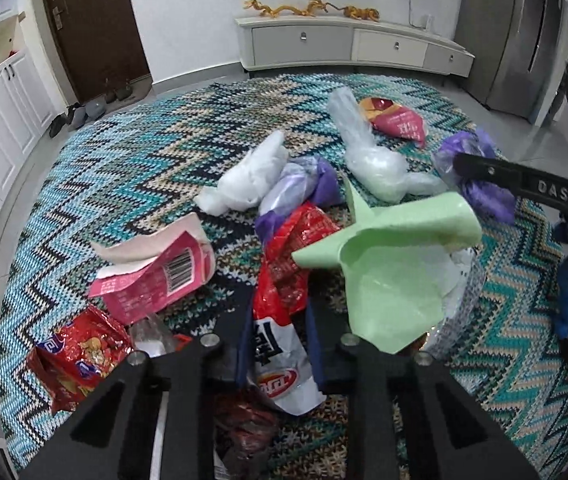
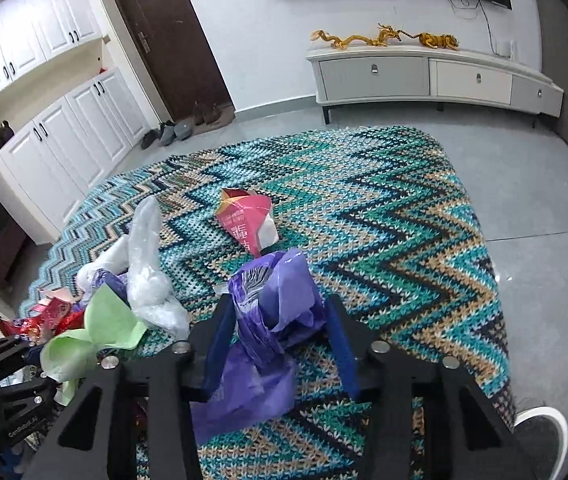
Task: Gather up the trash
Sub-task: 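Grasp the purple plastic bag with the right tool while the left tool grasps the red chip bag, then carry the purple bag and red chip bag to the bin while both tools open to drop them, then move both open tools back over the trash on the rug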
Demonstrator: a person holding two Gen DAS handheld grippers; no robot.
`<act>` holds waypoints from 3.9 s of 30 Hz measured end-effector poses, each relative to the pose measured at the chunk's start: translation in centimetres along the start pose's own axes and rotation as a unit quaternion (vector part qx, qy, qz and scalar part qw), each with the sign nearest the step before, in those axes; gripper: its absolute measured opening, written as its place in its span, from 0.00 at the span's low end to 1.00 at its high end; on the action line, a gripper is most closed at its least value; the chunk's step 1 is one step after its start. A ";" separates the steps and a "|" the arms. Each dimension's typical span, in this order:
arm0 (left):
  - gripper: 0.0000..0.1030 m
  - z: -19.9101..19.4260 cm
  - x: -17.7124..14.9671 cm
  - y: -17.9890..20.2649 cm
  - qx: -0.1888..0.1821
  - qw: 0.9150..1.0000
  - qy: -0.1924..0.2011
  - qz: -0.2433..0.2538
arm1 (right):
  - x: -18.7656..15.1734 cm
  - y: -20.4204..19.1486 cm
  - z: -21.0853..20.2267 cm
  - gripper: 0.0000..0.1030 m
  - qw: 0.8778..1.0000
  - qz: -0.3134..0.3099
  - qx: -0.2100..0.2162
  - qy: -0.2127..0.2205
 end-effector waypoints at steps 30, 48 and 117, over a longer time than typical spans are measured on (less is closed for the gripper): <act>0.21 -10.7 -2.2 13.5 -0.048 0.992 0.098 0.059 | -14.7 10.7 -16.4 0.36 0.985 0.102 -0.084 0.111; 0.22 -4.2 -1.5 37.0 -0.165 0.963 0.006 0.214 | -25.8 26.3 -13.5 0.39 0.957 0.250 -0.146 0.025; 0.53 -10.5 -10.9 0.7 0.001 0.984 0.177 -0.019 | -13.5 -3.6 -11.3 0.59 0.996 -0.015 -0.077 0.038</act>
Point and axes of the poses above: each gripper's, at about its wrist camera, not at the fingertips, and z roughly the way its jaws point, y to its right, x to its top, the point moved 2 cm from there along z, roughly the way its jaws point, and after that the axes turned 11 degrees about -y, right-handed, at the moved point
